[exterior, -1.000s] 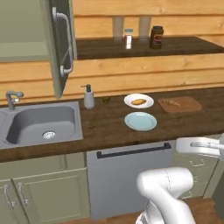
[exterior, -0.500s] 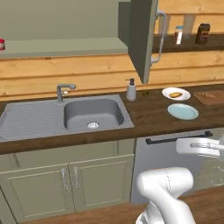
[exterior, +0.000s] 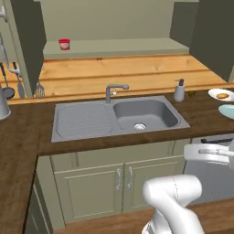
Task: From the different types of pastries on the counter, select a croissant and place it on the cutting board. Then retrieve a jar of jam from the cabinet and place it alongside the croissant on the cutting board.
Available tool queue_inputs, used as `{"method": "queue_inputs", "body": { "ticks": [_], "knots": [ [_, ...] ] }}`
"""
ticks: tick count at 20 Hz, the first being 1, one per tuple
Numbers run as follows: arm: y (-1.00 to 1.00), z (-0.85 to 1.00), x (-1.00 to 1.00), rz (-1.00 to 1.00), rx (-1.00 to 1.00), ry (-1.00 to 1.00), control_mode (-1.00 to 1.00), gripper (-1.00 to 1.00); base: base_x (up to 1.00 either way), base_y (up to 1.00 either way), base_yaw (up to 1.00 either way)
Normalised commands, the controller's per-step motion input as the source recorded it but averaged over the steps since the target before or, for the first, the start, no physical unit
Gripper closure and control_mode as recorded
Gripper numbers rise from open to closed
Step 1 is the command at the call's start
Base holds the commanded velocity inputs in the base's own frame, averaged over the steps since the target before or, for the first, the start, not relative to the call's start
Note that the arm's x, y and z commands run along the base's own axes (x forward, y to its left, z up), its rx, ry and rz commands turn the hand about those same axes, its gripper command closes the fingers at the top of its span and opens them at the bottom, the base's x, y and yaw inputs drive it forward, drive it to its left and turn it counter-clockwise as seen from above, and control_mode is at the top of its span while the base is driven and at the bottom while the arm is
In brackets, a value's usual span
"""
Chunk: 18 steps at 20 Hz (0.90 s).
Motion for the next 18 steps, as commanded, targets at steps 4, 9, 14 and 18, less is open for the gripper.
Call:
{"method": "queue_inputs", "body": {
  "ticks": [4, 9, 14, 18],
  "knots": [
    [0.00, 0.00, 0.00, 0.00, 0.00, 0.00, 1.00, -1.00, 0.13, 0.08, 0.00],
    [0.00, 0.00, 0.00, 0.00, 0.00, 0.00, 1.00, -1.00, 0.78, 0.00, 0.03],
    [0.00, 0.00, 0.00, 0.00, 0.00, 0.00, 1.00, -1.00, 0.42, 0.15, 0.00],
    [0.00, 0.00, 0.00, 0.00, 0.00, 0.00, 1.00, -1.00, 0.38, 0.49, 0.00]
  ]
}}
